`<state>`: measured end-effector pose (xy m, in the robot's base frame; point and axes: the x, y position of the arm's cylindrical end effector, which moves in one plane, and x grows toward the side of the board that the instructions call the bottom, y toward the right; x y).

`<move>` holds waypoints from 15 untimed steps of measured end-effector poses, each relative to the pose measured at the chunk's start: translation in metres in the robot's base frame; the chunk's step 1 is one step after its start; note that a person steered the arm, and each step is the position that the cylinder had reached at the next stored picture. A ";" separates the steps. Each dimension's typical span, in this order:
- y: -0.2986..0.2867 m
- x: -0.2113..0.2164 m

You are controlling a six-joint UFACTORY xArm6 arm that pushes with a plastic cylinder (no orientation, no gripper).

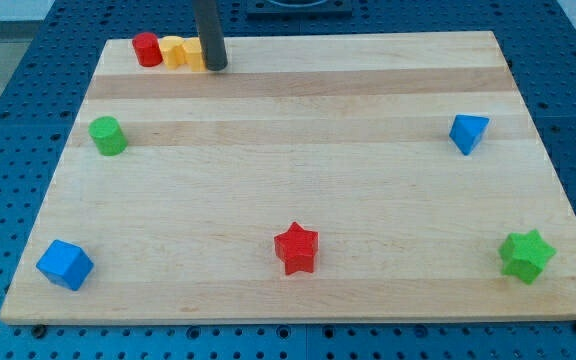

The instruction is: Move the blue triangle diagonally to the bottom of the yellow hexagon

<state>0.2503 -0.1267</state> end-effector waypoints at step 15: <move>0.153 -0.015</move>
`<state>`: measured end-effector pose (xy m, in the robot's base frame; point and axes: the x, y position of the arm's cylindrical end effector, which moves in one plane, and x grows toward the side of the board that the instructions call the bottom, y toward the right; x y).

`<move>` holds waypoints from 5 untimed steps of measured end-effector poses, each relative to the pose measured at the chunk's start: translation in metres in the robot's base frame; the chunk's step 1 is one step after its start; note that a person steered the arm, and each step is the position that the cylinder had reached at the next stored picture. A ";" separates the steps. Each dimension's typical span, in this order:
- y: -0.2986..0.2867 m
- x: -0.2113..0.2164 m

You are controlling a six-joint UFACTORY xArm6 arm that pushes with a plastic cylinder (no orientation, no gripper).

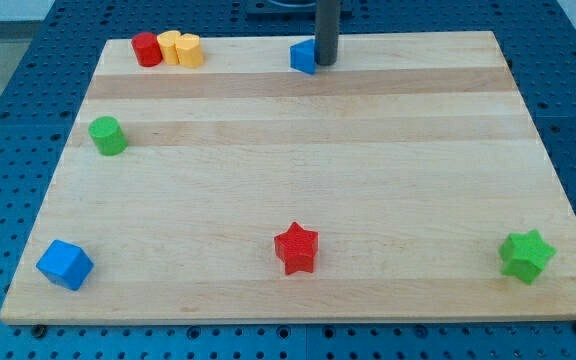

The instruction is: Move the blue triangle diagonally to the bottom of the yellow hexagon

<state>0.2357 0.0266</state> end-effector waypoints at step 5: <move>-0.128 0.009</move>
<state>0.2450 -0.1014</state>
